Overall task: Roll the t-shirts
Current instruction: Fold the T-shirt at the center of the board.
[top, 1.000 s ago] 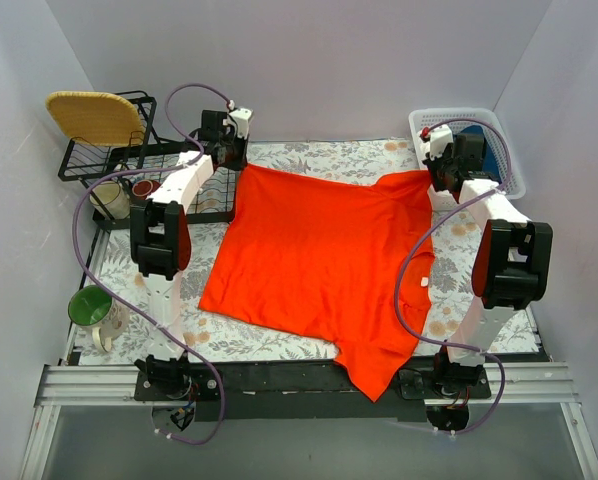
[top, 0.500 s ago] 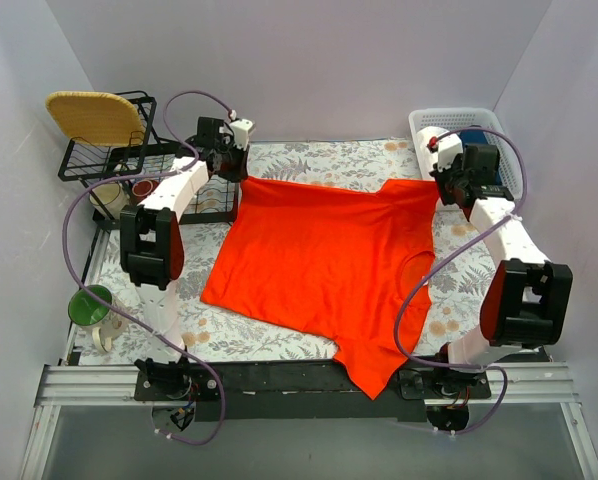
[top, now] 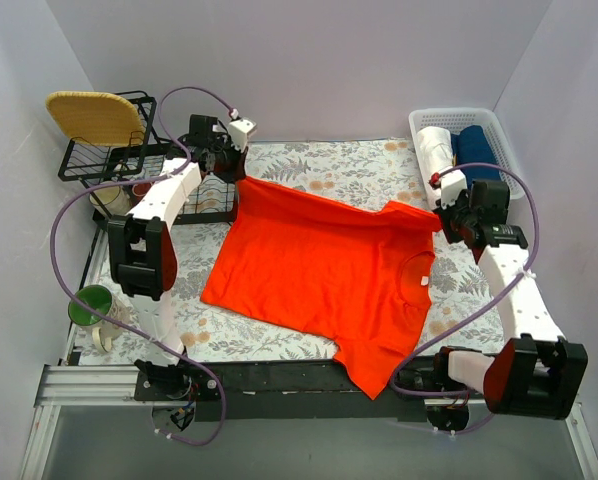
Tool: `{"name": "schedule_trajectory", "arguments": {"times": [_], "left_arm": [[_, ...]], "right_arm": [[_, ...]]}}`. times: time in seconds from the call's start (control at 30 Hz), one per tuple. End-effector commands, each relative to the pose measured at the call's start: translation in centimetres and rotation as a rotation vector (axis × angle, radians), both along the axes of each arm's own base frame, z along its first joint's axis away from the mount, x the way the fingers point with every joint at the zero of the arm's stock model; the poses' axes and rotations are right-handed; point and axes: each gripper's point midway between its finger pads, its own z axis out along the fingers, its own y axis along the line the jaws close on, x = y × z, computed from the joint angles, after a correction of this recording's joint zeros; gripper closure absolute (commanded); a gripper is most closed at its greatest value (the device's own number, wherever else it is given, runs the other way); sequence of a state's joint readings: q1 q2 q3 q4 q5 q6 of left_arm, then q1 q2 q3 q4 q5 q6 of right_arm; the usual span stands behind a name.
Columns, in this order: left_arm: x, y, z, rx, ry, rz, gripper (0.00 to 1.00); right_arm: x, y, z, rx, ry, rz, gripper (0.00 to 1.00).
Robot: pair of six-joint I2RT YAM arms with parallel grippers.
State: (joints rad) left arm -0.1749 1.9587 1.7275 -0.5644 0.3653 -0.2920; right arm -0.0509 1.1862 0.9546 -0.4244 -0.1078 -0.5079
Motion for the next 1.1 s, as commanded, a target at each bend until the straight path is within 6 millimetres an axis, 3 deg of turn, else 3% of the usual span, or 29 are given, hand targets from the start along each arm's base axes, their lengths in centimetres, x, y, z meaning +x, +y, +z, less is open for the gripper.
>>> {"name": "schedule_trajectory", "arguments": {"times": [0.0, 0.2, 0.33, 0.73, 1.07], "left_arm": [[-2.1, 0.7, 1.9, 0.034, -0.017, -0.063, 1.00], [-2.9, 2.3, 0.4, 0.113, -0.046, -0.070, 1.00], [-4.0, 3.2, -1.0, 0.142, -0.037, -0.080, 1.00], [-6.7, 3.6, -3.9, 0.154, 0.058, -0.094, 1.00], [-9.0, 3.7, -5.0, 0.163, 0.112, -0.126, 1.00]], "right_arm": [[-2.6, 0.6, -0.4, 0.004, 0.020, 0.041, 0.99], [-6.0, 2.6, -2.1, 0.055, 0.097, 0.131, 0.99], [-7.9, 2.7, -3.4, 0.042, 0.140, 0.160, 0.99], [-12.5, 4.6, -5.8, 0.006, 0.220, 0.421, 0.99], [-12.9, 4.5, -6.7, -0.028, 0.239, 0.464, 0.99]]}}
